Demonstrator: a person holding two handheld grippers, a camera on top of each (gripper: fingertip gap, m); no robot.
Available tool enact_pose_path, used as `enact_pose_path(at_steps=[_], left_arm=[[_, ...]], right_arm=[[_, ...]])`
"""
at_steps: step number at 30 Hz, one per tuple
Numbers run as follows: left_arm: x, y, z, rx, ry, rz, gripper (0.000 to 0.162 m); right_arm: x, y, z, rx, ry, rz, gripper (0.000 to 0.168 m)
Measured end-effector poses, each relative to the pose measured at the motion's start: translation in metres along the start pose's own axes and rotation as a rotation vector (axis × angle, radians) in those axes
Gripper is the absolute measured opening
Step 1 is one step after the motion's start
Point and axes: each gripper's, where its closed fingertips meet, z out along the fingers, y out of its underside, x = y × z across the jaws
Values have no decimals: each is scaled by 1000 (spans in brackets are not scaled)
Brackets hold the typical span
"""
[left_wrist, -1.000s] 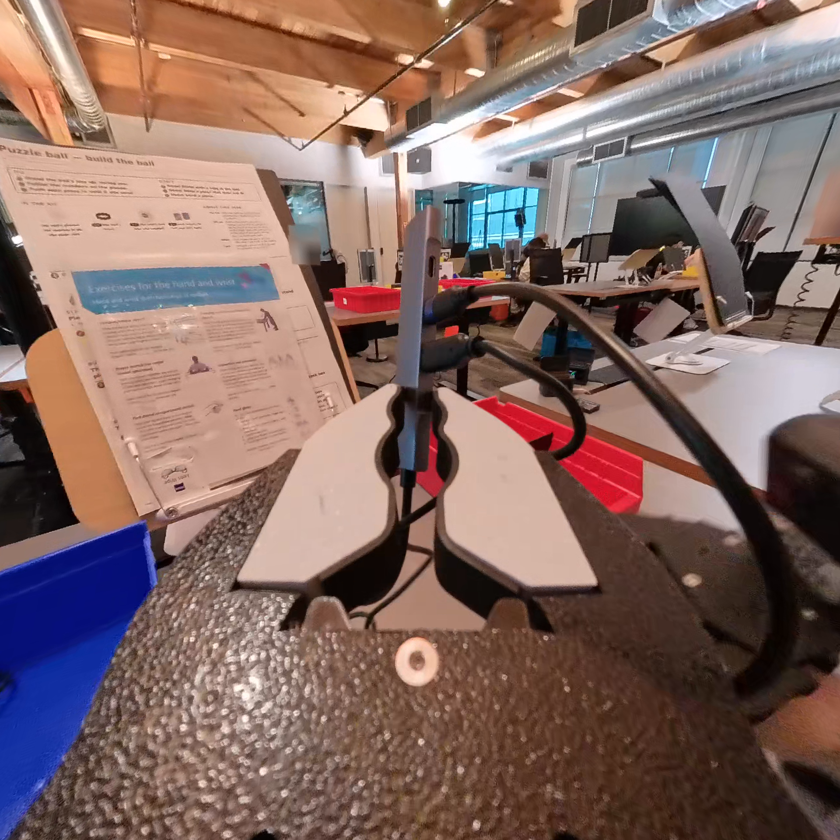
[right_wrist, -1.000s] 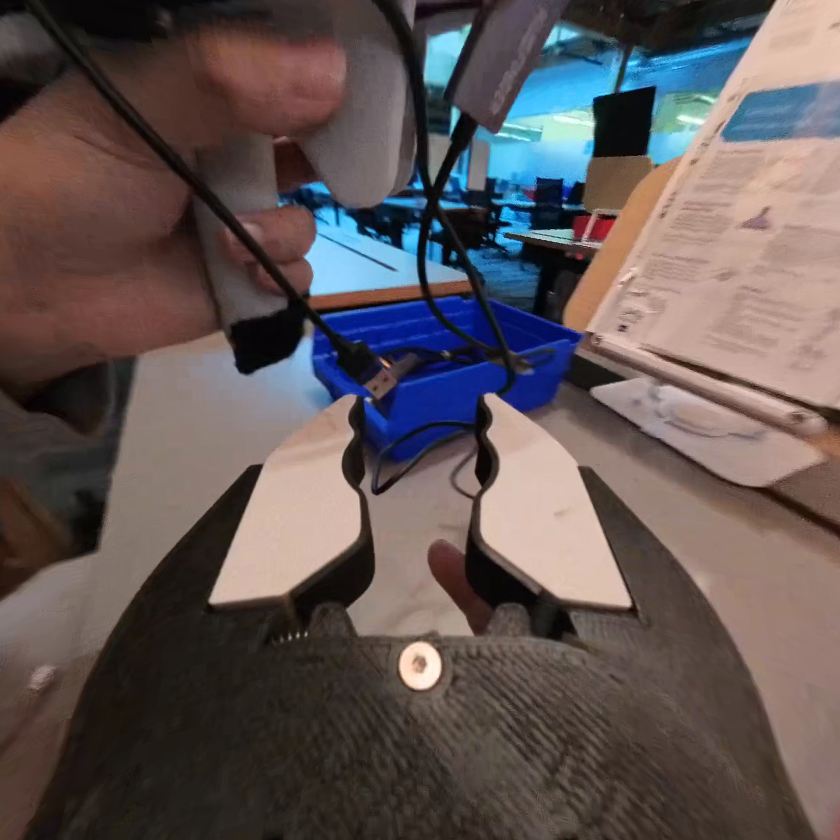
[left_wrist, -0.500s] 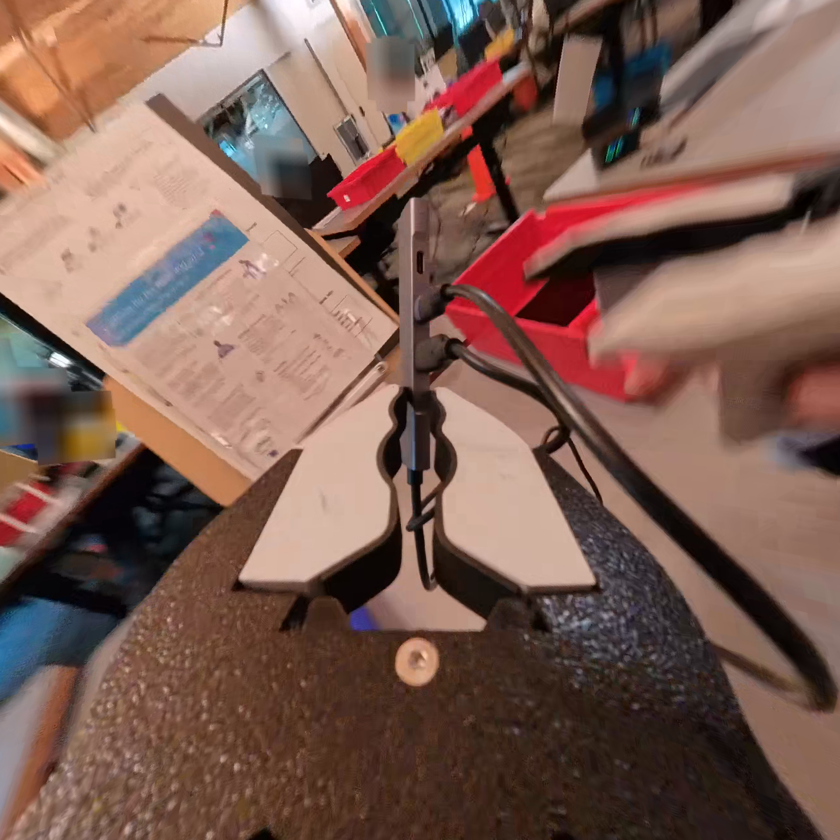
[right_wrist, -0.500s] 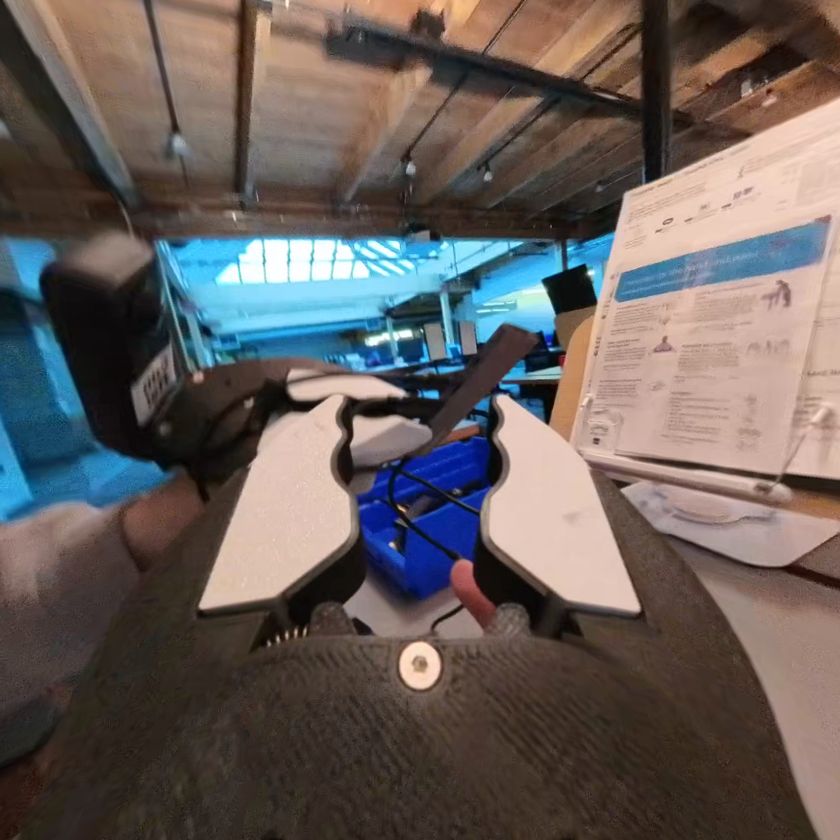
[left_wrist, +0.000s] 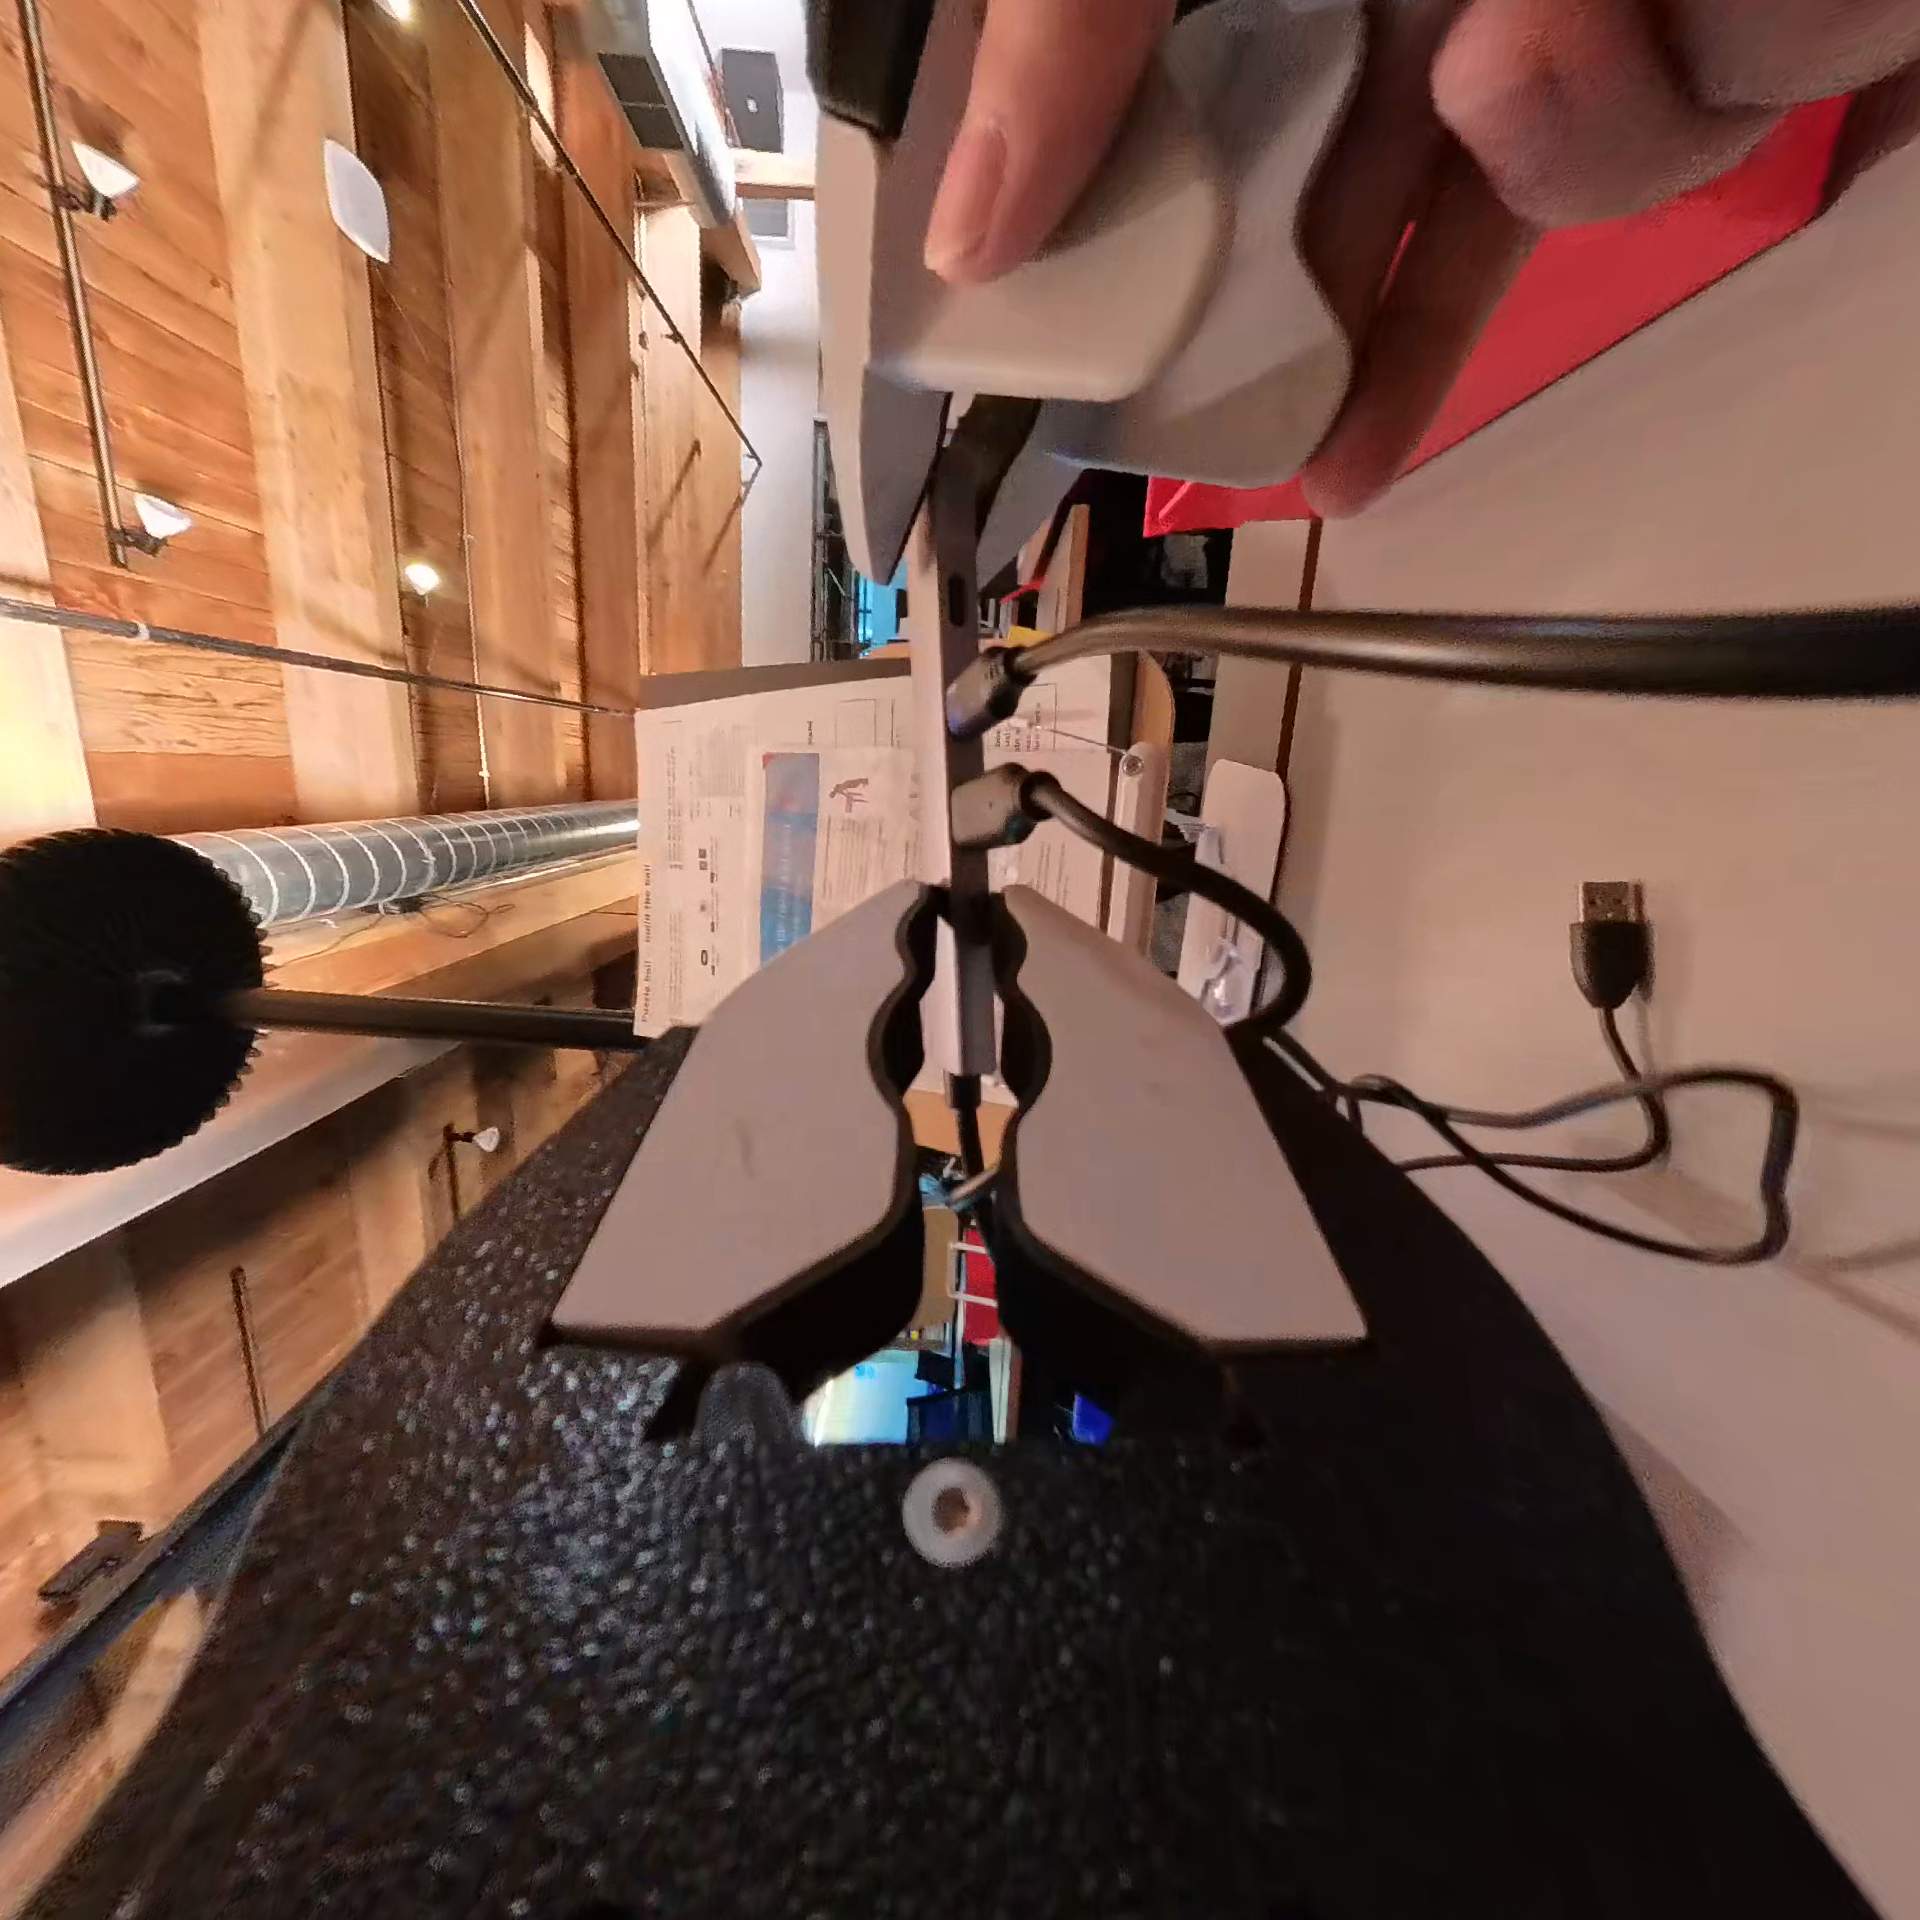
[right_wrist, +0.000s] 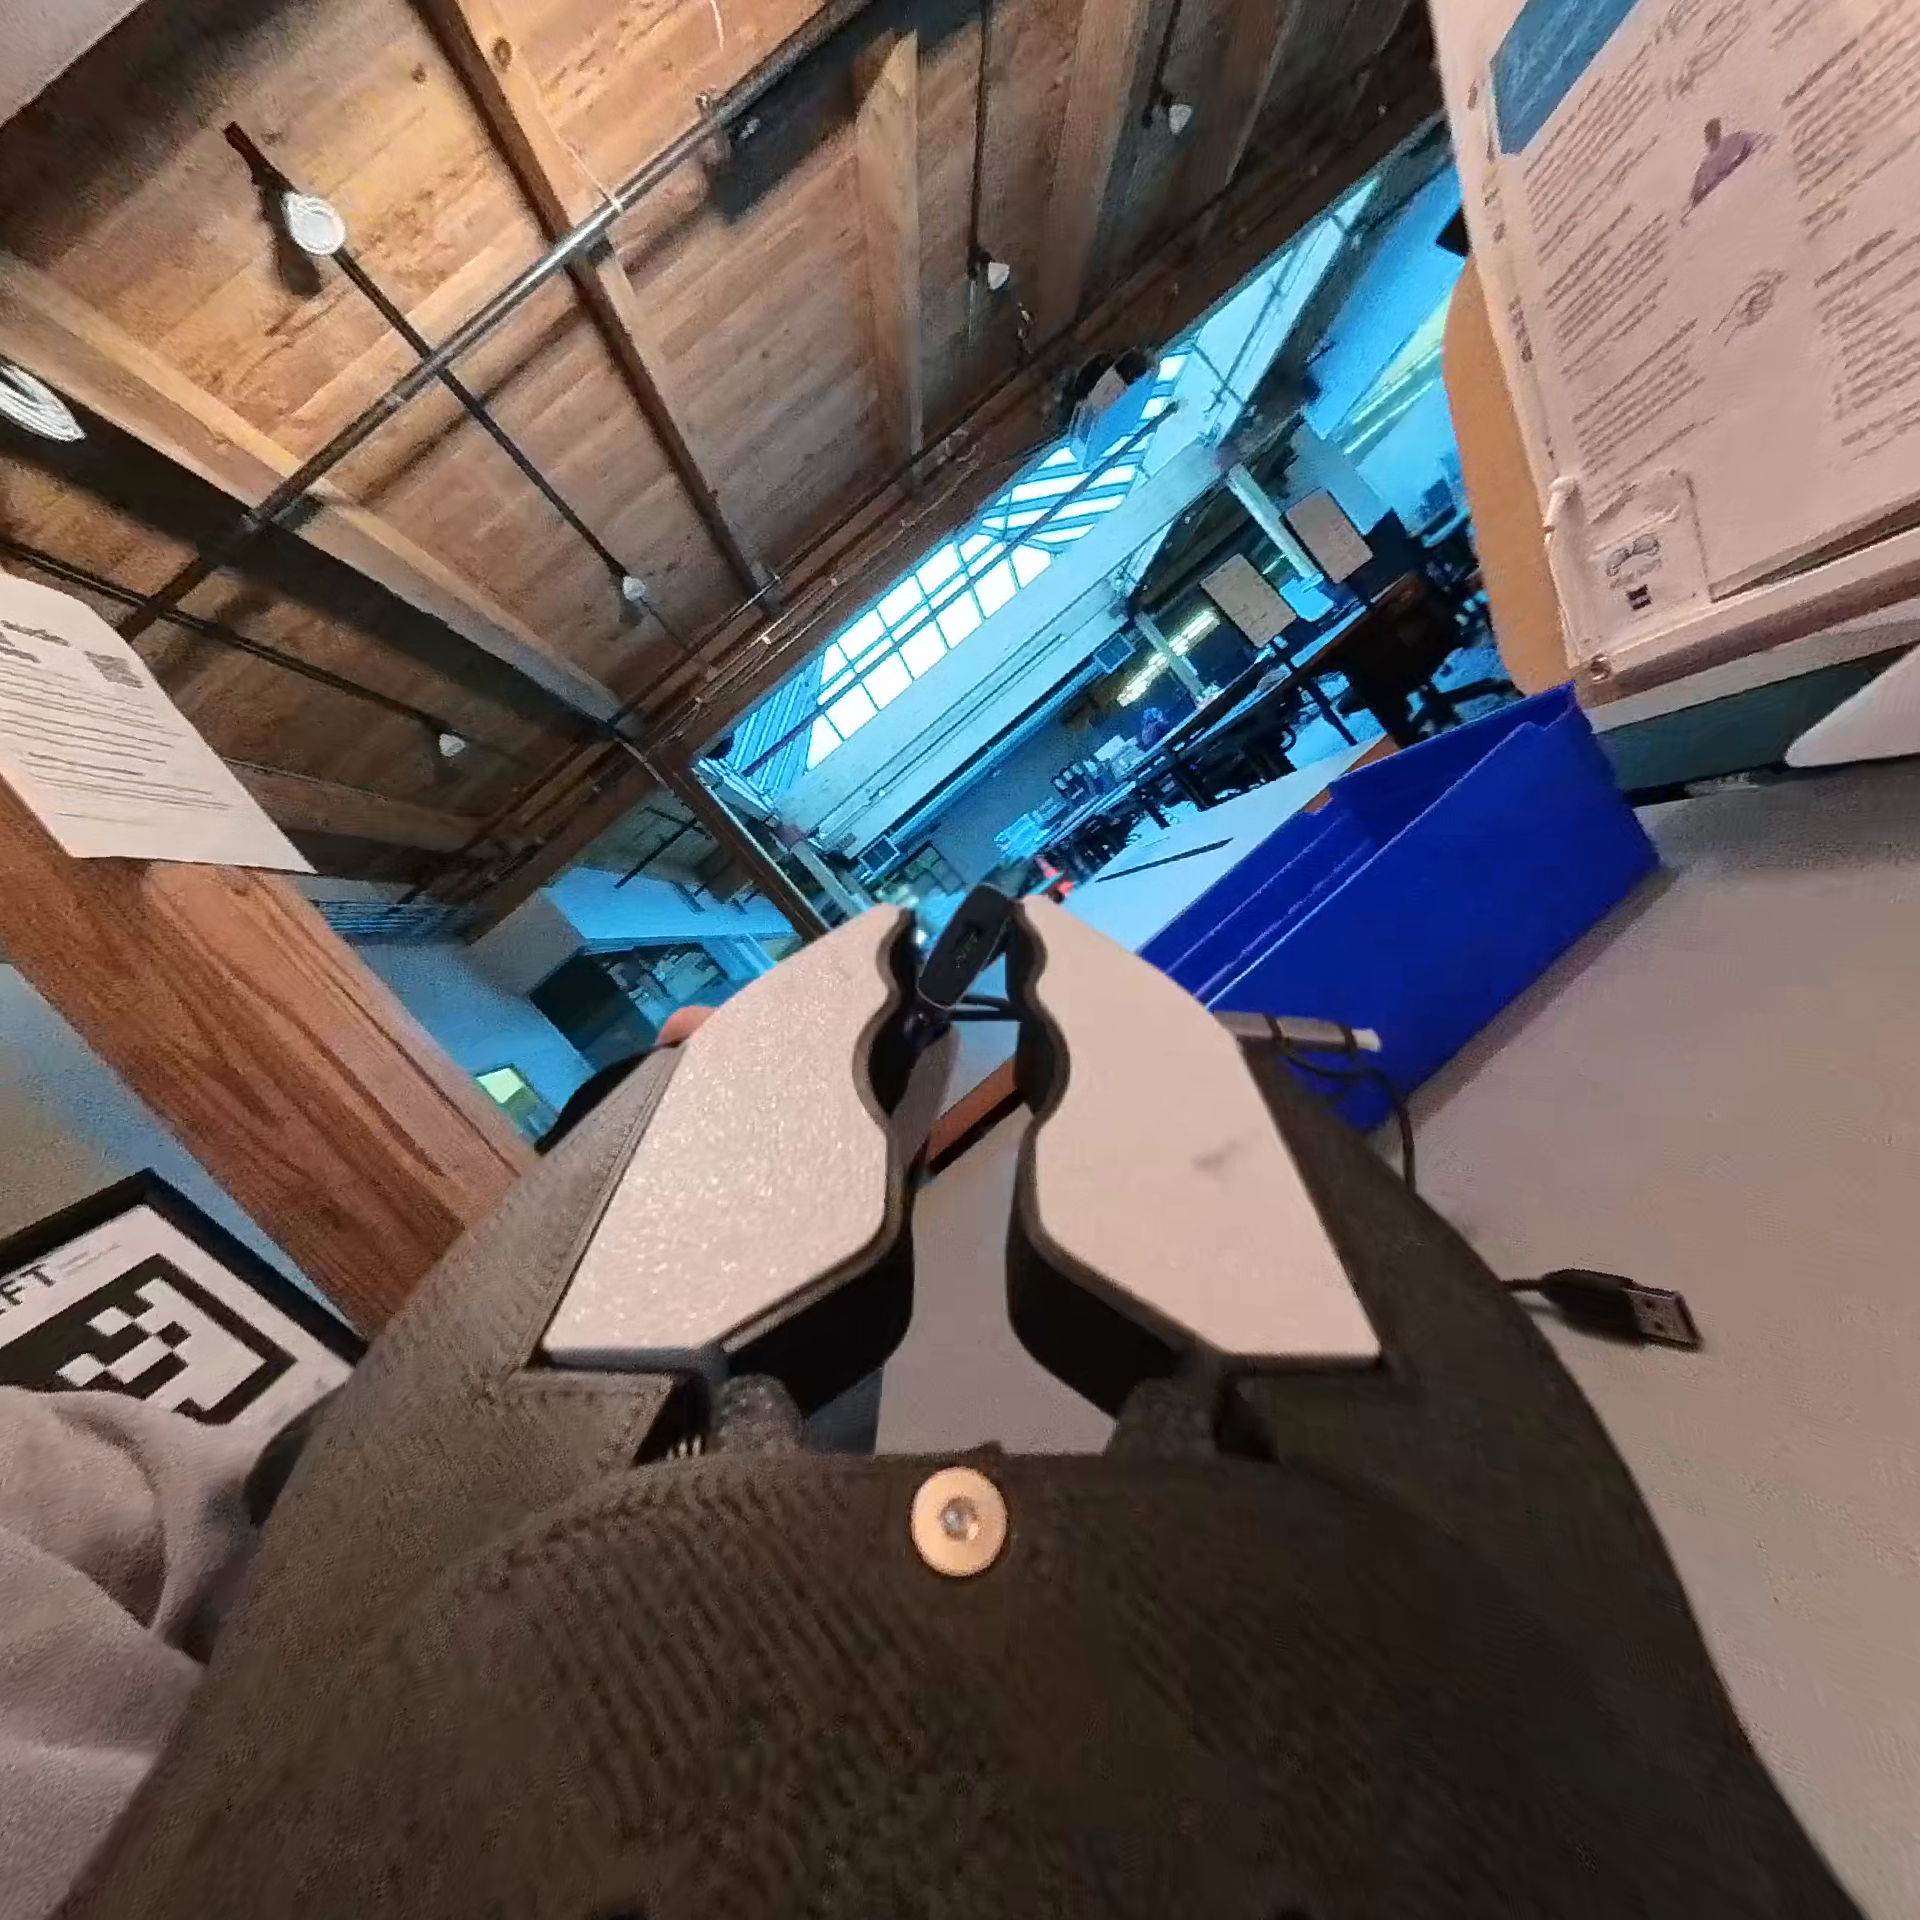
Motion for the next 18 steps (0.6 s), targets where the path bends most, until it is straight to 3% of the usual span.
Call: enact_pose_path(at_steps=[2,5,9,13,18], left_arm=[[3,-3,-4,39,18,-30,12],[6,-19,-14,185,131,-254,42],[1,-21,-22,275,249,-462,59],[16,-26,-31,349,422,-495,51],[32,-24,-30,273,523,-499,40]], right_arm=[[-4,1,-1,-5,-67,31,14],[-11,-3,-6,-21,-175,125,9],[-9,-11,-13,26,-218,219,9],[-5,-6,-10,29,-225,263,9],[-11,-4,-8,11,-251,252,10]])
